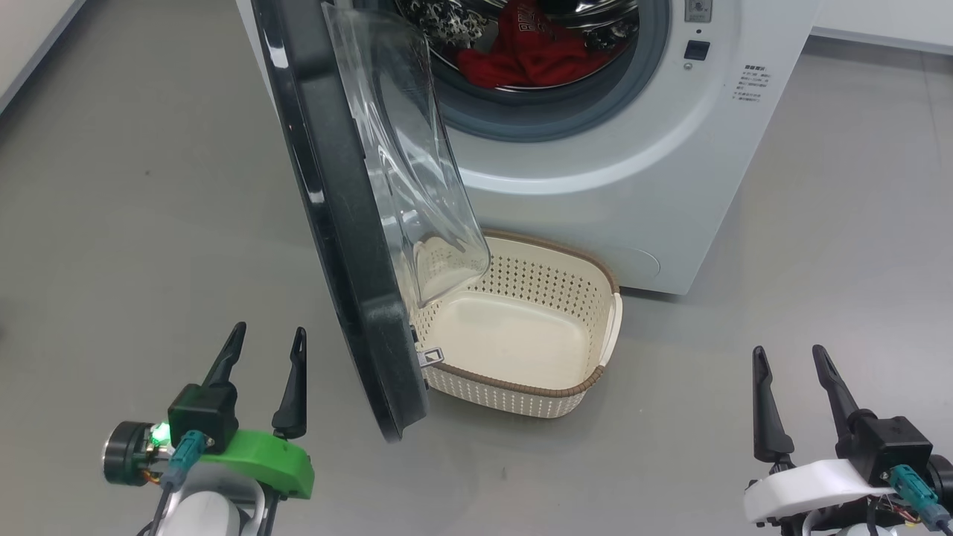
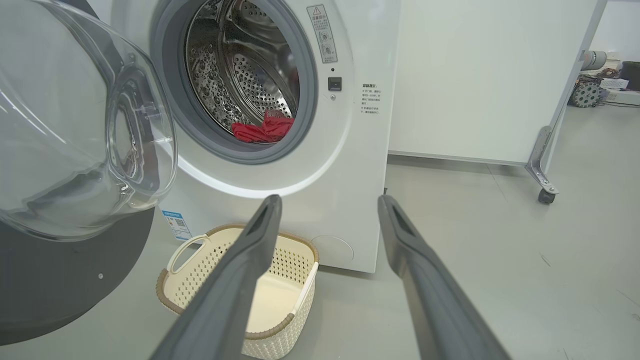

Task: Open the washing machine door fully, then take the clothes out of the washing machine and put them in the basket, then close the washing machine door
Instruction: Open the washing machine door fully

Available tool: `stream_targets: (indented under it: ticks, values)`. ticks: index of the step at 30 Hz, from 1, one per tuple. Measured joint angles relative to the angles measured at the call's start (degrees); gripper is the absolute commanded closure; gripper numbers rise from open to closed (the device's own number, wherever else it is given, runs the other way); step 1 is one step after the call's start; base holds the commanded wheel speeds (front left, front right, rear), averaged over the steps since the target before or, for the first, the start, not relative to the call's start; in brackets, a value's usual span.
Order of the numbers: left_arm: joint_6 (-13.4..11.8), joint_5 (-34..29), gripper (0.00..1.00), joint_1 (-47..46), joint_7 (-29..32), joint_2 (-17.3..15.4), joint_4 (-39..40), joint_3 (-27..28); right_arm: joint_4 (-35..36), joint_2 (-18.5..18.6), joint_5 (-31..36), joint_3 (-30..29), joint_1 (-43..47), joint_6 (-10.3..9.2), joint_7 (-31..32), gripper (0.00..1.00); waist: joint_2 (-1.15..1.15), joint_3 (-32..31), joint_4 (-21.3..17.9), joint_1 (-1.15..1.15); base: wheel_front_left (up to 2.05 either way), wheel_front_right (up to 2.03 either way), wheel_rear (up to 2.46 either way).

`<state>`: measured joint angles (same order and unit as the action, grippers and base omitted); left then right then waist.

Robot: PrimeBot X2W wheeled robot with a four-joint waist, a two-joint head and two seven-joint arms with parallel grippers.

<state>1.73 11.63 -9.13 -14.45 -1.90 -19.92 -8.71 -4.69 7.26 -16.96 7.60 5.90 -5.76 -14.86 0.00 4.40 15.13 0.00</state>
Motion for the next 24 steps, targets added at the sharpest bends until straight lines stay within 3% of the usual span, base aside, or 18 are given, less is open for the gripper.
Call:
stream_targets:
  ticks: [4,5,7,8,10,11,24]
  values:
    - [-0.02,-0.2,0.0,0.0,0.0,0.0,0.0,0.0,-0.01,-0.1,0.01,-0.14,0.44,0.01,0.0,0.0,0.0,-0.12,0.0,0.0,0.0,0.0,0.0]
    - [-0.08,-0.23,0.08,0.0,0.01,0.0,0.01,-0.01,-0.02,-0.16,0.02,-0.19,0.55,0.02,0.0,0.0,0.0,-0.17,0.0,0.0,0.0,0.0,0.0]
    - [-0.19,-0.23,0.57,0.01,0.0,0.0,0.01,0.01,-0.03,-0.25,0.4,-0.21,0.57,0.07,0.0,0.0,0.0,-0.28,0.0,0.0,0.0,0.0,0.0]
    - [-0.19,-0.23,0.75,0.01,0.0,0.0,0.01,0.01,-0.03,-0.29,0.51,-0.22,0.57,0.07,0.0,0.0,0.0,-0.33,-0.01,0.0,0.0,0.0,0.0]
    - [-0.22,-0.25,0.95,0.01,0.0,0.0,0.0,0.01,-0.04,-0.47,0.54,-0.34,0.57,0.15,0.0,0.0,0.0,-0.45,-0.01,0.0,0.0,0.0,0.0]
    - [-0.35,-0.25,1.0,0.01,0.0,0.0,0.0,0.01,-0.05,-0.62,0.54,-0.4,0.58,0.16,0.0,0.0,0.0,-0.51,-0.01,0.0,0.0,0.0,0.0]
    - [-0.43,-0.56,1.0,0.05,0.01,0.0,1.12,0.43,-0.22,-1.46,0.56,-0.67,0.96,0.68,0.0,0.0,0.0,-1.04,-0.07,0.0,0.0,0.0,0.0]
